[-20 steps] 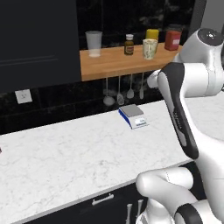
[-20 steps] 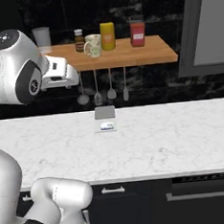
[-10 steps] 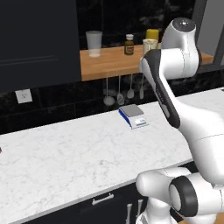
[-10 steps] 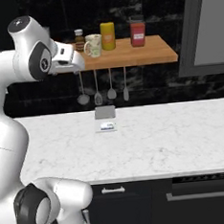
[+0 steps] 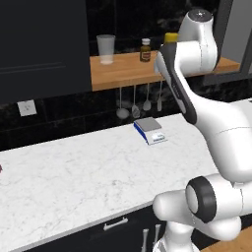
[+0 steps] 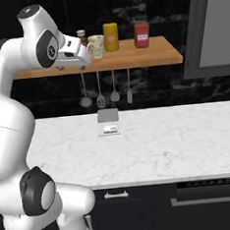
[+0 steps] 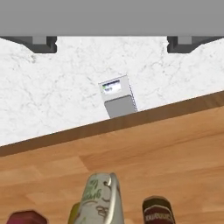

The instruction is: Gather all objects into one cabinet and sort the glasses and bowls to opposite sides.

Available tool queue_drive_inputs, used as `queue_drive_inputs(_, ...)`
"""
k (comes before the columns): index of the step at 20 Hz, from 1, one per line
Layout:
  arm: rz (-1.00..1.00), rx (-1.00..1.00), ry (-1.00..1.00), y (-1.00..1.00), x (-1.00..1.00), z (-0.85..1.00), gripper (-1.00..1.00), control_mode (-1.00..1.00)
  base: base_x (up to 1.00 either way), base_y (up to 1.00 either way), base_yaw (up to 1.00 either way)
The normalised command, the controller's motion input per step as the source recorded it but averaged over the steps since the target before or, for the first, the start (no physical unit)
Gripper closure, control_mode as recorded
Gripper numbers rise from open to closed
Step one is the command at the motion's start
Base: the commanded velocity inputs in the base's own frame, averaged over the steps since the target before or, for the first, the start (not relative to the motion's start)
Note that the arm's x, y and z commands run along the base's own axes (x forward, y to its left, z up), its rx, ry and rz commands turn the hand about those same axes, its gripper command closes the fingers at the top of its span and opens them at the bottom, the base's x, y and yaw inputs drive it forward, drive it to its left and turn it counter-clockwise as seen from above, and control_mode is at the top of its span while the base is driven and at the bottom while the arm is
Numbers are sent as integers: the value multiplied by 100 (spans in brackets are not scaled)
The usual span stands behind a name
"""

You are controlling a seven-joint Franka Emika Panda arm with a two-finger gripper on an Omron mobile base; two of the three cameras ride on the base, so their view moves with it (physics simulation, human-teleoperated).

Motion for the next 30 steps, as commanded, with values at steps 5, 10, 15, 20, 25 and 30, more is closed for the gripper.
queue_drive_inputs(5, -7, 1, 1, -3, 55, 0, -100, -100, 0, 0, 0)
queue_drive_inputs(10, -11, 3, 0, 0, 58, 0, -100, -100, 0, 0, 0)
queue_drive_inputs(15, -8, 3, 0, -1, 51, 0, -100, -100, 0, 0, 0)
queue_drive_inputs(20, -4, 0, -1, 0, 53, 3, -100, -100, 0, 0, 0)
queue_drive_inputs(25, -3, 0, -12, -1, 50, 4, -100, -100, 0, 0, 0)
queue_drive_inputs(30, -8, 0, -5, -14, 28, 0, -100, -100, 0, 0, 0)
